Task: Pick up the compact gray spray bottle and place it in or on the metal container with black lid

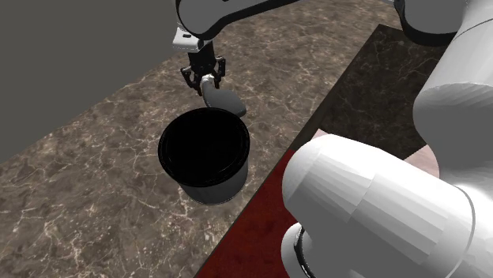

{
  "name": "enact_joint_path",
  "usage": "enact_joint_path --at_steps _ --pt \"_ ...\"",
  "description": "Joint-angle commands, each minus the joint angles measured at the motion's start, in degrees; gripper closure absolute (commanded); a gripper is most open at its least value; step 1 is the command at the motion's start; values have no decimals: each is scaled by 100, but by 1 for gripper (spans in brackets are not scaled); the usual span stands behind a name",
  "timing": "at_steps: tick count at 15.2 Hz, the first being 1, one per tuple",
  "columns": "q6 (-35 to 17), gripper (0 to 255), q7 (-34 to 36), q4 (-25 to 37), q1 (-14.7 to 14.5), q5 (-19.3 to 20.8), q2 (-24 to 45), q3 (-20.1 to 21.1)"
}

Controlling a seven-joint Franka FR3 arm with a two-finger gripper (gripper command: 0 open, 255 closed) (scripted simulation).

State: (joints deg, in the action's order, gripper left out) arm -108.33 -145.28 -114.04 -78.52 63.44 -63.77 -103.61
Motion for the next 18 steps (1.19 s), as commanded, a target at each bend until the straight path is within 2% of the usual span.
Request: enact_joint_path --at_steps 1,4,18 --pt "1 255 0 0 0 0 0 0" --pt "0 255 1 -1 0 1 0 -1" --pt "591 255 -156 101 293 -605 390 766"
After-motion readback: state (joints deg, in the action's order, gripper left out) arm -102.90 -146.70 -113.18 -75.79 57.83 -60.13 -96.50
